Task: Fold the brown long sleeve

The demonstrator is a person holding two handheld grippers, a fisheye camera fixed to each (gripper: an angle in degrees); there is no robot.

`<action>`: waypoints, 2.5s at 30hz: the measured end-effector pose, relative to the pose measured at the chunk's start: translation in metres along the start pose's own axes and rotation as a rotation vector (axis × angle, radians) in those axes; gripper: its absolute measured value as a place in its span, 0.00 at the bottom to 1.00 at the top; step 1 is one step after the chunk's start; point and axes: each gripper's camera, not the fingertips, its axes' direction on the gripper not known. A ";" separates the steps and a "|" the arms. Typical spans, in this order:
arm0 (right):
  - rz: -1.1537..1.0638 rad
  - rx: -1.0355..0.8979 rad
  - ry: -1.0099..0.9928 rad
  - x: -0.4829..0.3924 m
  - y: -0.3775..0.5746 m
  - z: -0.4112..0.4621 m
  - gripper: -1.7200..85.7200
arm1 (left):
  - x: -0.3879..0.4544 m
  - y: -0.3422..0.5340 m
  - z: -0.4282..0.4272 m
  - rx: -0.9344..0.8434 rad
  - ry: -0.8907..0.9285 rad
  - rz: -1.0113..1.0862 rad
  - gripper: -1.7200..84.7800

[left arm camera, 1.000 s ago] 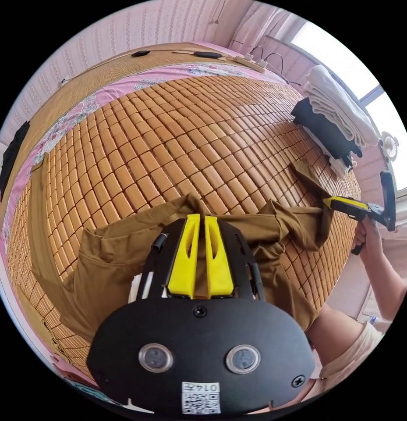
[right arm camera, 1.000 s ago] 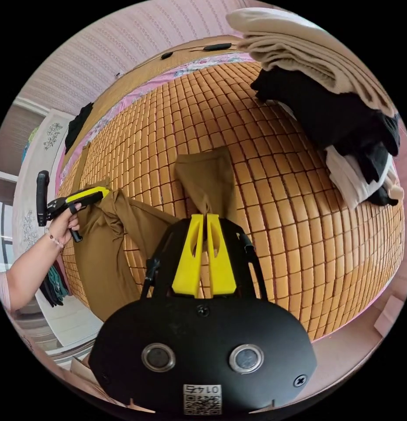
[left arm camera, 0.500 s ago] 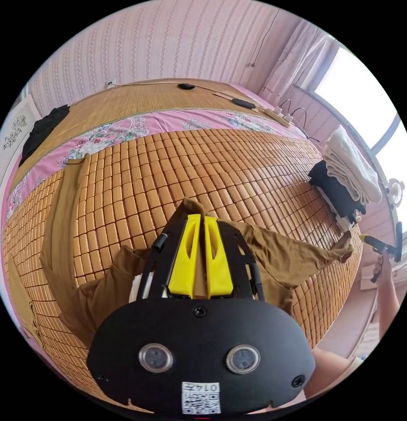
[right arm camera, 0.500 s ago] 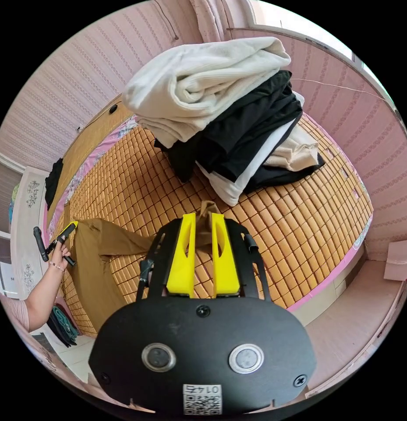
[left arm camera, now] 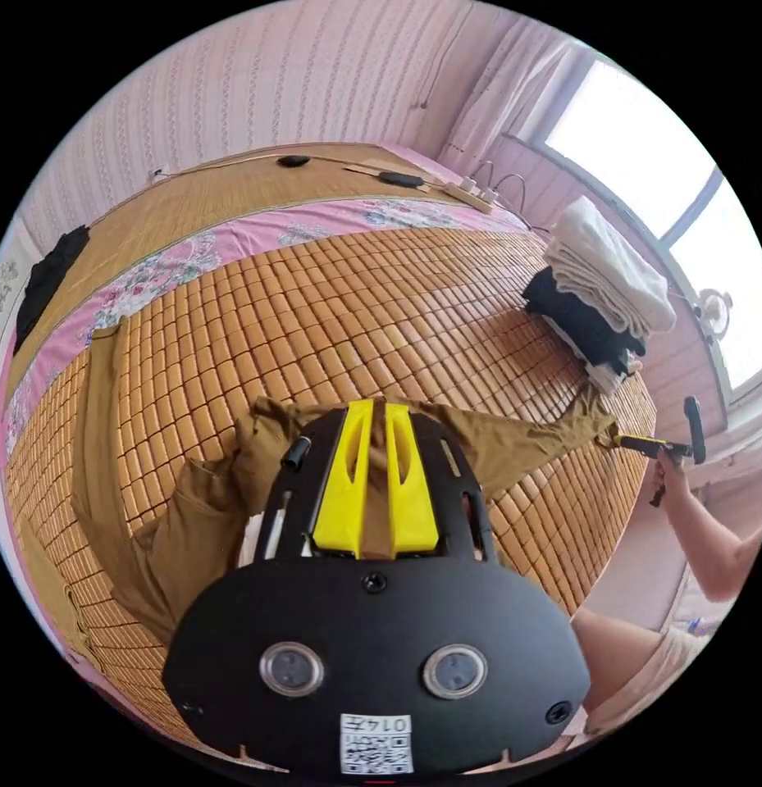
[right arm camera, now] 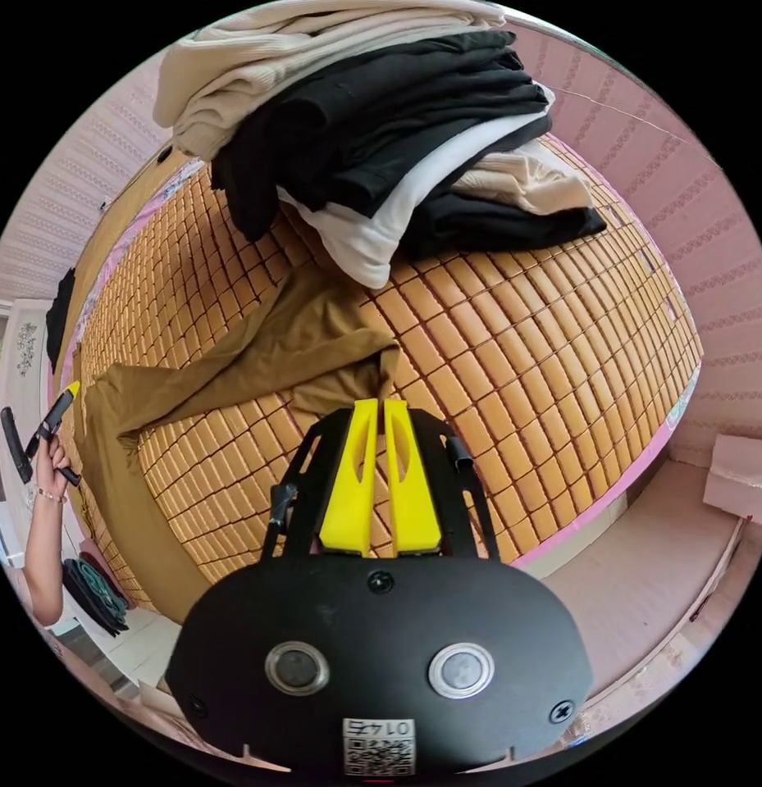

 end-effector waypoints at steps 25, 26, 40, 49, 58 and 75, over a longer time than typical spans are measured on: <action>-0.008 -0.046 0.037 0.071 0.029 -0.036 0.15 | 0.146 -0.011 0.094 -0.287 0.080 0.388 0.09; 0.038 -0.050 0.022 0.078 0.027 -0.025 0.15 | 0.148 -0.010 0.097 -0.282 0.076 0.382 0.08; 0.070 0.086 0.015 0.084 -0.016 0.020 0.07 | 0.135 -0.020 0.088 -0.165 0.021 0.250 0.01; 0.010 0.008 0.012 0.057 -0.002 0.067 0.02 | 0.148 0.007 0.059 -0.177 0.061 0.322 0.03; -0.008 -0.069 0.155 0.047 -0.022 0.126 0.01 | 0.135 0.045 0.071 -0.242 0.162 0.240 0.06; -0.741 -0.202 -0.183 -0.273 0.067 0.241 0.11 | -0.014 0.268 -0.082 -0.315 -0.056 -0.218 0.07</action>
